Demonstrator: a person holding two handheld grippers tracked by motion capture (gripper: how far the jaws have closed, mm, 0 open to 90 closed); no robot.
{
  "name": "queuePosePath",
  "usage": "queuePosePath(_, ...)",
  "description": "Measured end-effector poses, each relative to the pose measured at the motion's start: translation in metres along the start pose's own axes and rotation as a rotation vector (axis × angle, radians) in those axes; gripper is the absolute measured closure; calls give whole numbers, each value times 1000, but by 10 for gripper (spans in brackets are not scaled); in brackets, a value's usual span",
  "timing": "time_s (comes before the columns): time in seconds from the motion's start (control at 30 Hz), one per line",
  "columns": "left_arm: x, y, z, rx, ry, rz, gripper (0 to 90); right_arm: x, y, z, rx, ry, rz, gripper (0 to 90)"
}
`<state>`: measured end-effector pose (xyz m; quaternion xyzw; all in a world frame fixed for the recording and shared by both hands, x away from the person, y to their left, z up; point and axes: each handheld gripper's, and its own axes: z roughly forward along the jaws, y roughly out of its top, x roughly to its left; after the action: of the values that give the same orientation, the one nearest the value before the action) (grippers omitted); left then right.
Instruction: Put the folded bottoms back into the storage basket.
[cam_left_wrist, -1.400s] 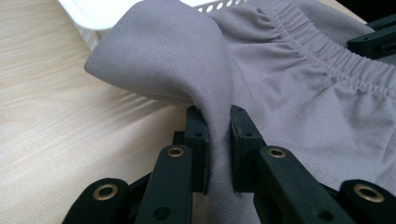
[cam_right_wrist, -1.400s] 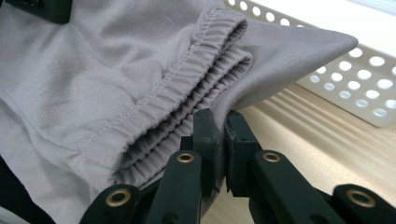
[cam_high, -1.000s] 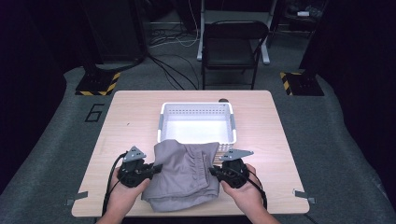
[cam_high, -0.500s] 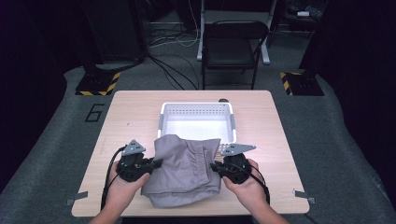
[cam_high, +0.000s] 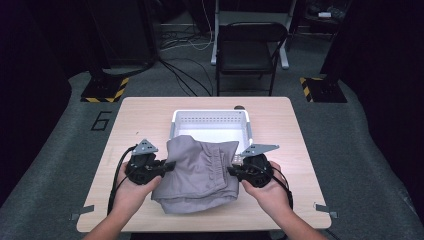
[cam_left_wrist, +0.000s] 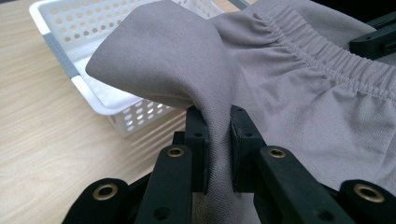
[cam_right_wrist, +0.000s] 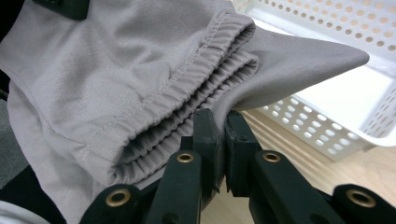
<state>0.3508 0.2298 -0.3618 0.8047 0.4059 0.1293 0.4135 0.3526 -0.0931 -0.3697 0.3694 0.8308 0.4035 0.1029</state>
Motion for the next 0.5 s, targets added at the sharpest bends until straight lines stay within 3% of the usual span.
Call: queuePosePath(0.5, 8, 26, 1, -20, 5, -4, 800, -10, 21, -7, -9, -24, -14, 849)
